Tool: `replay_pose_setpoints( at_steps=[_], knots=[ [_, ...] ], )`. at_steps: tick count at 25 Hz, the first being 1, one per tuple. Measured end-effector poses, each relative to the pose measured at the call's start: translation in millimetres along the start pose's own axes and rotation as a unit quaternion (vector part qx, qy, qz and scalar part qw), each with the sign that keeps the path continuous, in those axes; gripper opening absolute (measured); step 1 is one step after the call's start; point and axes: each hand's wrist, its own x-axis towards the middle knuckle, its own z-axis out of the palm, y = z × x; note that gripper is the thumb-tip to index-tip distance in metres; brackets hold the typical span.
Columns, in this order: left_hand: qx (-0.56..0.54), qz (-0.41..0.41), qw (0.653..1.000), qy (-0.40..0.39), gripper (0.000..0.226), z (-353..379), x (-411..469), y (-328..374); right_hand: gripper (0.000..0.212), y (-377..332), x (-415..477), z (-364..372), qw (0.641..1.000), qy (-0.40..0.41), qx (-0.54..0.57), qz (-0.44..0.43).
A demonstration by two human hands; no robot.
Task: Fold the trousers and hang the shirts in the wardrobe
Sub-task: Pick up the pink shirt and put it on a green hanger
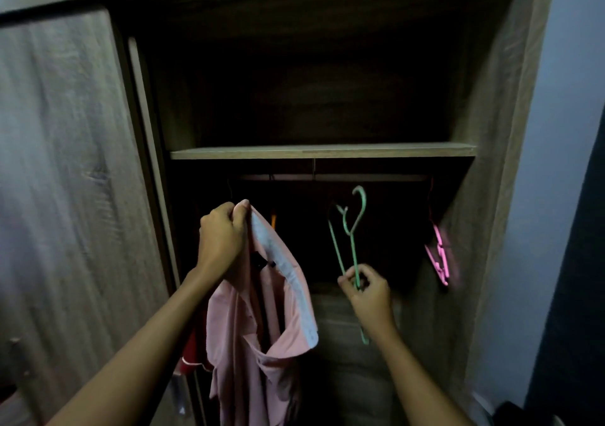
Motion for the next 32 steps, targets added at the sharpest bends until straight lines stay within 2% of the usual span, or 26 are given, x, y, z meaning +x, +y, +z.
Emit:
replay_pose_setpoints(
  at_steps=[2,5,11,15,18,21,24,26,28,30,32],
  knots=[
    [-0.001,0.000,1.000,0.000,0.045,-2.5,-2.4,0.6,0.018,9.4,-27.2,10.4,0.998,-0.023,0.052,0.021],
    [0.006,0.001,1.000,0.003,0.046,-9.3,-5.1,5.3,0.045,2.0,-35.2,19.6,0.990,-0.040,0.122,0.063],
    [0.009,0.005,1.000,0.010,0.047,-24.3,-7.2,10.0,0.058,-14.2,-38.7,7.9,0.996,-0.046,0.074,0.004],
    [0.008,0.026,1.000,0.008,0.047,-30.4,-7.2,16.3,0.071,-29.5,-57.1,-1.3,0.993,0.011,0.117,0.004],
    [0.009,0.058,0.998,0.007,0.046,-37.1,-5.6,23.9,0.071,-76.0,-59.5,-9.7,0.963,0.045,0.267,0.000],
    [0.014,0.089,0.996,-0.005,0.046,-43.7,-2.3,33.9,0.058,-137.2,-52.5,-22.9,0.927,0.086,0.350,-0.101],
    [0.010,0.101,0.995,-0.021,0.050,-47.9,2.6,48.3,0.055,-173.4,-42.8,-18.7,0.894,0.084,0.402,-0.179],
    [-0.018,0.097,0.994,-0.044,0.051,-52.1,5.8,61.6,0.051,-176.7,-37.7,-4.4,0.894,0.054,0.389,-0.217],
    [-0.105,0.066,0.989,-0.074,0.049,-62.3,9.8,74.5,0.044,-161.6,-30.5,9.6,0.905,-0.029,0.349,-0.240],
    [-0.206,0.004,0.975,-0.083,0.038,-80.4,16.1,78.2,0.039,-138.8,-23.5,12.7,0.936,-0.080,0.234,-0.250],
    [-0.245,-0.030,0.965,-0.086,0.030,-102.6,23.3,66.9,0.041,-124.8,-15.8,0.5,0.955,-0.090,0.115,-0.258]
  ],
)
